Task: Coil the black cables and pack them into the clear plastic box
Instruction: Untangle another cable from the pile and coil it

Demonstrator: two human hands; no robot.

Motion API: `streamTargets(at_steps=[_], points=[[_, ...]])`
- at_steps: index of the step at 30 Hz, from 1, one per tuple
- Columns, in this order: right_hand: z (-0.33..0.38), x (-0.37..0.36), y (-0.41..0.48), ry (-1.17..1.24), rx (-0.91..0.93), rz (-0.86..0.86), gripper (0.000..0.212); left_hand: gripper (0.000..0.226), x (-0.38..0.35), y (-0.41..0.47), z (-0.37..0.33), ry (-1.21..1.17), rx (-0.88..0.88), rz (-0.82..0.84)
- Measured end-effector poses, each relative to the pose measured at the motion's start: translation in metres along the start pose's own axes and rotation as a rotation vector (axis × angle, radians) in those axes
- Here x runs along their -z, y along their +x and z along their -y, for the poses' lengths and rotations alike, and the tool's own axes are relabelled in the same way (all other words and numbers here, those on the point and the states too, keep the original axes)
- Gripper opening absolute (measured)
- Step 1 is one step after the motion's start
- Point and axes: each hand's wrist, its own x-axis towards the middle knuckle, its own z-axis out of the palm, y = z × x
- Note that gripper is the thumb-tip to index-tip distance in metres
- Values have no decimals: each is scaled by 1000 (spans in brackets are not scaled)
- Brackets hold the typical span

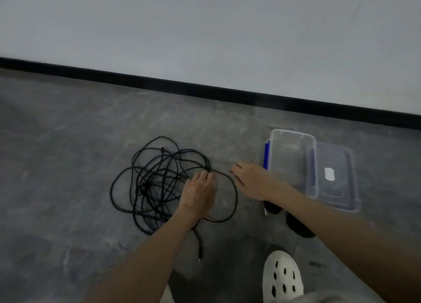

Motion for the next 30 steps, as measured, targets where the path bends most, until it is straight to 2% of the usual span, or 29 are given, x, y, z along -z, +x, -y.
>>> streamTargets(at_steps=[6,9,18,22,30], points=[[46,-23,57,-67,198,113,26,20,-14,-20,76,13,153,51],[61,-39,83,-86,224,169,23,20,-27,-21,95,-2,195,71],[74,-117,125,-33,5,300,21,29,-83,3,141,-76,277,171],[70,-150,124,10,-30,309,26,31,-99,16,156,-116,316,220],[59,-179,133,77,-54,295,29,53,-125,36,187,-250,461,391]])
